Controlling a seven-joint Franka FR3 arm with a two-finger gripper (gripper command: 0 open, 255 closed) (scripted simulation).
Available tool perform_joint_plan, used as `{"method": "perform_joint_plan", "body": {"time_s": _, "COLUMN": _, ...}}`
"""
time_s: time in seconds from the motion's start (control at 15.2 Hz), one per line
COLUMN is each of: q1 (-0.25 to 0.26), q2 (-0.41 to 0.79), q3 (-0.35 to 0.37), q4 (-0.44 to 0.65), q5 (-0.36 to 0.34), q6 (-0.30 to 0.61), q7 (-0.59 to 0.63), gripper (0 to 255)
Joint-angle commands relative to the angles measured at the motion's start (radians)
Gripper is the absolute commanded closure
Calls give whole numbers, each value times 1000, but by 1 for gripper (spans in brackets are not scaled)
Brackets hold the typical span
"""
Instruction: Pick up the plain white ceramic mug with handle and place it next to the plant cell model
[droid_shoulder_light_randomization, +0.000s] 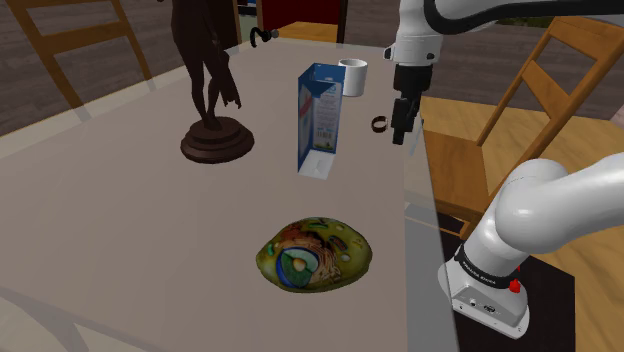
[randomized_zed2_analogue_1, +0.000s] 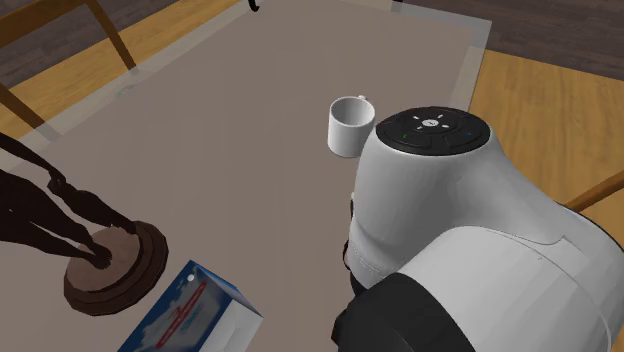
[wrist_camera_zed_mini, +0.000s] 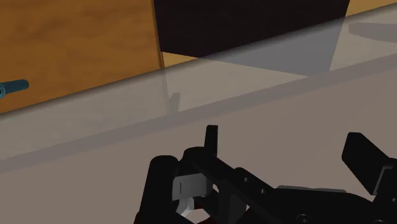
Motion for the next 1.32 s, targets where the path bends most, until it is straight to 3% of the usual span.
{"method": "perform_joint_plan", "body": {"time_s": 0.0, "q1": 0, "q2": 0, "q3": 0, "q4": 0, "q5": 0, "q6": 0, "q7": 0, "gripper": 0}}
{"method": "perform_joint_plan", "body": {"time_s": 0.59, "q1": -34, "q2": 250, "q3": -89, "q4": 208, "q5": -77, "q6": 128, "q7": -136, "gripper": 0}}
{"method": "perform_joint_plan", "body": {"time_s": 1.25, "q1": -55, "q2": 536, "q3": -169, "q4": 530, "q5": -84, "q6": 192, "q7": -280, "gripper": 0}}
